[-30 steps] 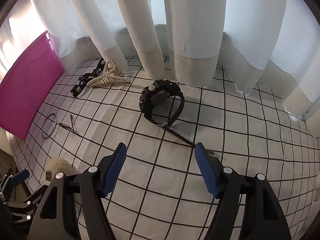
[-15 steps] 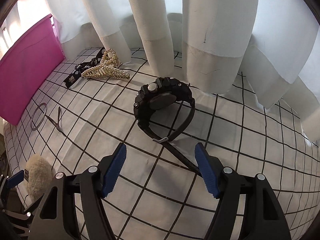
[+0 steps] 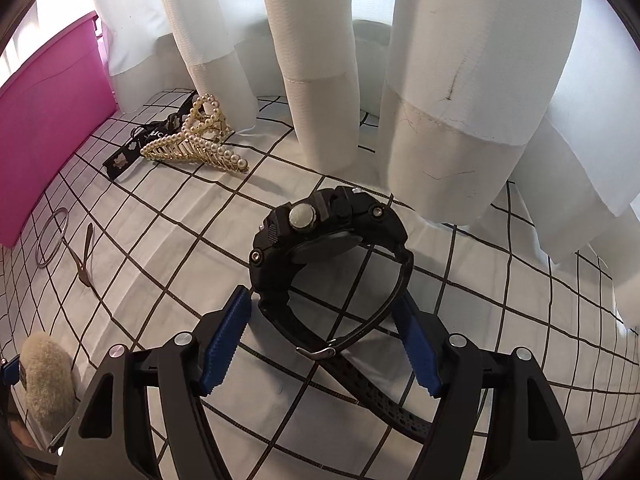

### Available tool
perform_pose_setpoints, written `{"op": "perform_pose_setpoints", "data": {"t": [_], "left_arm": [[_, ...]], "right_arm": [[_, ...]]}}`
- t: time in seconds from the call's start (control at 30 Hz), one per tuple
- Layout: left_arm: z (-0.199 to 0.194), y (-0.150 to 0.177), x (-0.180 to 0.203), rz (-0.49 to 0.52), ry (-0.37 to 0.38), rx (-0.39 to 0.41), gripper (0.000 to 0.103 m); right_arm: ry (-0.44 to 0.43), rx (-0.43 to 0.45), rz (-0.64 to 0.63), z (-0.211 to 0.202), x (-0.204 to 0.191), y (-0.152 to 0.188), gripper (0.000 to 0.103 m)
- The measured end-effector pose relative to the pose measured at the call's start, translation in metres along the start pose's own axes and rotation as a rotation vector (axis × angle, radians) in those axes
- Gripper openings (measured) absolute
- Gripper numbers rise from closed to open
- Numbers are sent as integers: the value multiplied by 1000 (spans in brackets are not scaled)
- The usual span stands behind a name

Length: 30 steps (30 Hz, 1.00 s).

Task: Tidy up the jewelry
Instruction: 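Close the right tool on the black watch while the left tool grasps the beige pouch, then carry the watch with the right tool to the tub while the left tool carries the pouch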

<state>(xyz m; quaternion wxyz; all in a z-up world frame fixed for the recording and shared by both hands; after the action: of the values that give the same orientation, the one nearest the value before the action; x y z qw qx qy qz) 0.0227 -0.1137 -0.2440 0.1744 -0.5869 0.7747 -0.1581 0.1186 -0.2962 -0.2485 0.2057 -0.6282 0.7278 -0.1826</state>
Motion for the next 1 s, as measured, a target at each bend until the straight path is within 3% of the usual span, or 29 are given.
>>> {"op": "perform_pose_setpoints", "data": {"t": [0.43, 0.53, 0.67, 0.8, 1.0], "left_arm": [[4, -5, 4, 5, -10, 33, 96], [-1, -4, 3, 4, -9, 44, 85], [-6, -5, 1, 1, -3, 65, 61], [-9, -6, 1, 0, 21, 75, 51], [-14, -10, -5, -19, 33, 88, 49]], "right_arm": [[-11, 34, 6, 3, -2, -5, 69], [-9, 36, 16, -2, 4, -4, 64], [-7, 41, 13, -5, 5, 0, 63], [-14, 46, 11, -9, 6, 4, 62], [-40, 40, 31, -12, 1, 10, 62]]}}
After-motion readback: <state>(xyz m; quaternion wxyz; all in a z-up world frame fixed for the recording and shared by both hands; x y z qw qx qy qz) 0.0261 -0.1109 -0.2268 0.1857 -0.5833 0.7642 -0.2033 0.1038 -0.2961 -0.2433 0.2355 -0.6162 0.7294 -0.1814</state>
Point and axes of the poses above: each gripper's, at about its wrist camera, not at the fingertips, and z roughly the way its jaws point, x to its right, y to its underside, the point moved 7 cm from there along z, roughly the way its jaws point, and after that the axes turned 13 degrees about z, right-handed, at the moved point
